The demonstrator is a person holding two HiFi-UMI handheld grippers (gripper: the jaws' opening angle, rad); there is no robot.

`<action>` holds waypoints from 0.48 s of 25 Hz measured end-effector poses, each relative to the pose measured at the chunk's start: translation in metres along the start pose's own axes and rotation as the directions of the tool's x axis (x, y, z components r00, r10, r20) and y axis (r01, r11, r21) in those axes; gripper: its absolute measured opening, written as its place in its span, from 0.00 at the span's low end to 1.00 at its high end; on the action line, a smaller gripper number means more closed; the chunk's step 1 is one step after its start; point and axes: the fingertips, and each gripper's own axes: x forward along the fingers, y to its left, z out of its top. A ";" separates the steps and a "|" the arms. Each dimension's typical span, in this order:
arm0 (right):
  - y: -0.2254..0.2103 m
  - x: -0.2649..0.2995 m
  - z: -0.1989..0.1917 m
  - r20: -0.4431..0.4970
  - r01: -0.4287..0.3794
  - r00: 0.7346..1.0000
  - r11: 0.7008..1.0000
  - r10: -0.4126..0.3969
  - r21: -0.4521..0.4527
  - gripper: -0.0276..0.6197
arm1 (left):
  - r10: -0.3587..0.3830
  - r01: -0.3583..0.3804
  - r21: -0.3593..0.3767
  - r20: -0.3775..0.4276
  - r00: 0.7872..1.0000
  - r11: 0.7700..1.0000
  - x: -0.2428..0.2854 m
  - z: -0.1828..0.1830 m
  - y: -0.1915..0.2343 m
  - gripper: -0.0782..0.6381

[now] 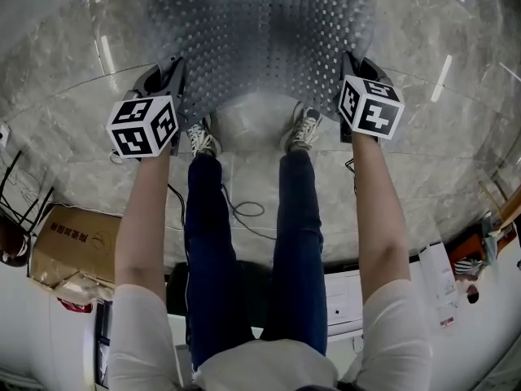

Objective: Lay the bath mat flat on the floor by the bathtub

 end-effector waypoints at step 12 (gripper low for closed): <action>-0.003 0.033 -0.010 -0.025 0.011 1.000 1.000 -0.011 0.000 0.11 | 0.026 -0.026 0.026 -0.017 1.000 0.999 0.028 -0.010 0.021 0.17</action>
